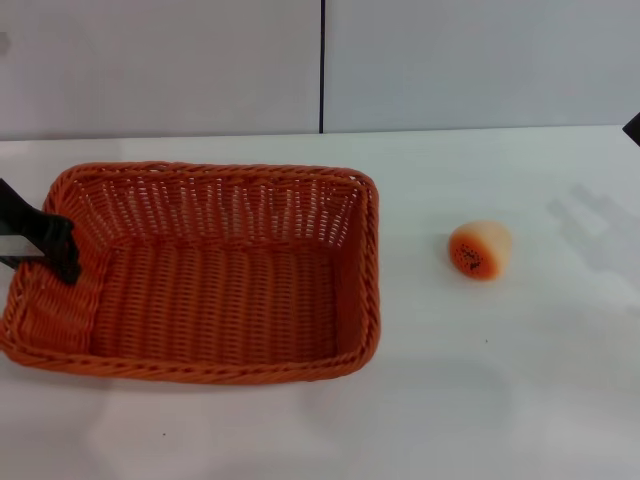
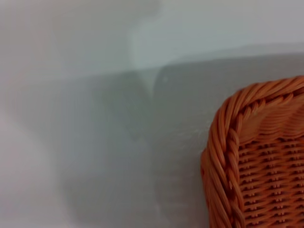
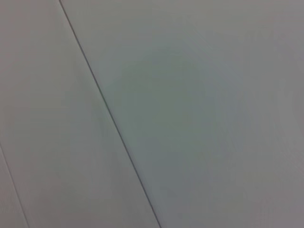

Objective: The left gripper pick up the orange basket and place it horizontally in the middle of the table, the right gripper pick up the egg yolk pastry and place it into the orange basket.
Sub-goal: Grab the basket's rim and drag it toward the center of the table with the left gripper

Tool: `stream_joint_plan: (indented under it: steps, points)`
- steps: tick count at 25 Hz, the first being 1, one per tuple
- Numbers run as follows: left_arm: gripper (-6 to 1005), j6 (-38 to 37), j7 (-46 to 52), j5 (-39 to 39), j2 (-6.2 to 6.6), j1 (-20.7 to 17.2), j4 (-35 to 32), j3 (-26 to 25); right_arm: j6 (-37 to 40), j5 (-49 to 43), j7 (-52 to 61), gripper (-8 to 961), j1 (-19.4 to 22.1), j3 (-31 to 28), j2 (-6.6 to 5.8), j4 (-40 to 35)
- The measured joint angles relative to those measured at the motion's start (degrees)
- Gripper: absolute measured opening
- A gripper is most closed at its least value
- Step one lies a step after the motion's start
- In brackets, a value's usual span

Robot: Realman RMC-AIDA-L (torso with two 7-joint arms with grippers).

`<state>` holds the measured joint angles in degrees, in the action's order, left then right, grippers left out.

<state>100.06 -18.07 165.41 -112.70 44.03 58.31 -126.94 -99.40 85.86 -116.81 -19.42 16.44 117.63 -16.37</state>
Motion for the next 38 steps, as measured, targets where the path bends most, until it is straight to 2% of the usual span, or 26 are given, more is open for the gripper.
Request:
stream_joint_plan:
  steps: [7,17,21,34,38]
  points:
    - [218,0.71,0.44,0.0,-1.43,0.95,-1.9,2.88,0.52,0.0,0.0,511,0.0,-0.05,-0.03,-0.15]
    - [221,1.18,0.58,0.01,-2.05,1.39,-1.91,4.4,0.78,0.01,0.0,512,0.0,-0.05,-0.04,-0.3]
    - [222,1.54,0.07,-0.24,-3.2,1.76,-0.93,4.58,0.79,0.1,0.0,512,-0.15,-0.01,-0.04,-0.33]
    - [225,1.93,-1.31,-0.21,-3.04,2.55,0.66,4.53,1.58,0.11,0.01,511,-1.13,0.0,-0.15,-0.42]
    - [353,1.46,-1.46,-0.13,-3.01,1.55,3.38,4.46,1.61,0.11,0.28,512,-1.44,0.0,-0.43,-0.42]
